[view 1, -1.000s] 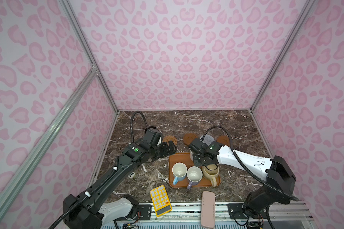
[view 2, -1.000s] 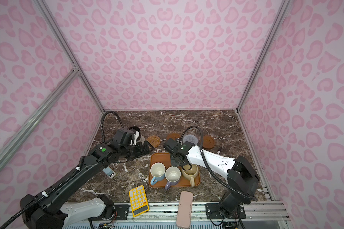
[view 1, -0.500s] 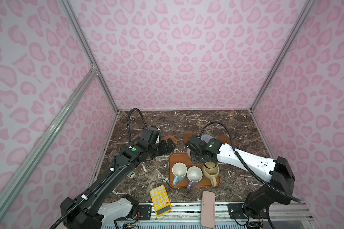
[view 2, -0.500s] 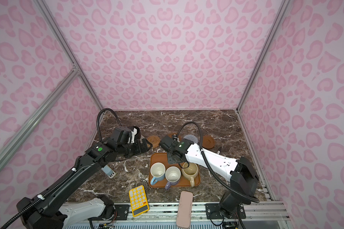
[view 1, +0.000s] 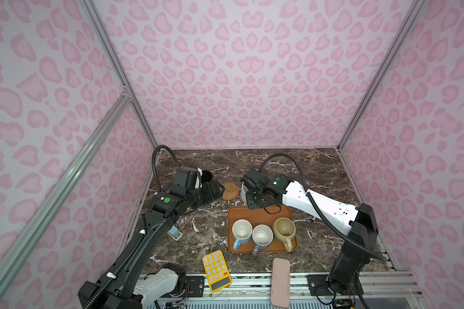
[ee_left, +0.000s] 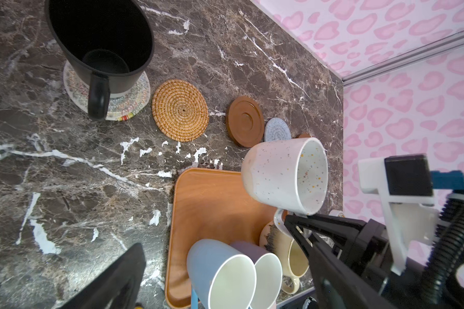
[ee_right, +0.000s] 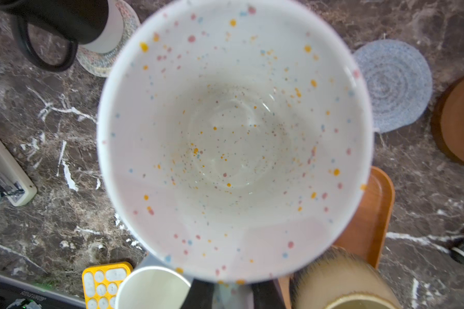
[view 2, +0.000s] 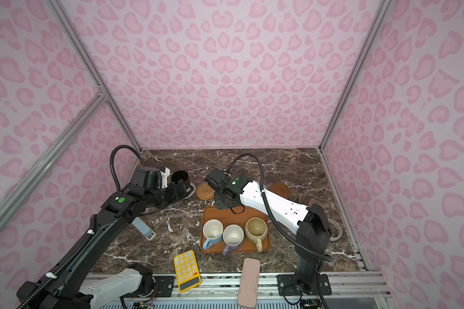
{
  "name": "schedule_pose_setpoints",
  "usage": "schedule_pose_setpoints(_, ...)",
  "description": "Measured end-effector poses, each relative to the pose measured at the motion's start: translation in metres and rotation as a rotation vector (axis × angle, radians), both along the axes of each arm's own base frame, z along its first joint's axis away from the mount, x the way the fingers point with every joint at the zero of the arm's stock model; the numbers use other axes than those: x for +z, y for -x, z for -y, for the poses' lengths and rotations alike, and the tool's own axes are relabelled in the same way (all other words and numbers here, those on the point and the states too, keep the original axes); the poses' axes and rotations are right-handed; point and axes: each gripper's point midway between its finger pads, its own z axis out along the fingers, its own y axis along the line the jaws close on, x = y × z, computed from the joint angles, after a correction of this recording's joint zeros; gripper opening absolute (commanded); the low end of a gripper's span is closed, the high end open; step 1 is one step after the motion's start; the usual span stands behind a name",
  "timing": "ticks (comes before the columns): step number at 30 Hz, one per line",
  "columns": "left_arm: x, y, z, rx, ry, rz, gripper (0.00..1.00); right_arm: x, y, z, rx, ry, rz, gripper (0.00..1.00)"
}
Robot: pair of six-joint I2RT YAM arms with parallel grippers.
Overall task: Place cups on coasters
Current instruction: Pick up the cup from the tray, then place the cup on the coaster.
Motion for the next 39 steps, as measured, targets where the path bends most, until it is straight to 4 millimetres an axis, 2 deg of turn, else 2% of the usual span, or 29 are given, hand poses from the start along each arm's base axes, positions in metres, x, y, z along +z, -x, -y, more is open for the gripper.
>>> schedule_pose_setpoints(6,-0.004,-0.008,-0.009,0.008,0.016,-0.019,0.97,-0.01,-0.017,-0.02,-0.001,-0.025,-0.021,0.0)
schedule_pose_setpoints(13,-0.007,-0.028,-0.028,0.068,0.0,-0.032,0.97,-0.025,-0.044,-0.05,-0.004,-0.043,-0.031,0.0)
schedule_pose_setpoints(20,-0.015,-0.038,-0.04,0.096,-0.048,-0.026,0.97,-0.049,-0.063,-0.071,-0.015,-0.048,-0.052,0.0)
schedule_pose_setpoints(27,-0.029,-0.049,-0.041,0.103,-0.061,-0.056,0.97,-0.063,-0.077,-0.079,-0.04,-0.056,-0.074,0.0)
schedule_pose_setpoints(33,-0.031,-0.055,-0.047,0.122,-0.068,-0.064,0.97,-0.072,-0.084,-0.085,-0.048,-0.048,-0.084,0.0)
schedule_pose_setpoints(39,-0.032,-0.057,-0.047,0.123,-0.068,-0.061,0.97,-0.067,-0.089,-0.095,-0.046,-0.051,-0.076,0.0)
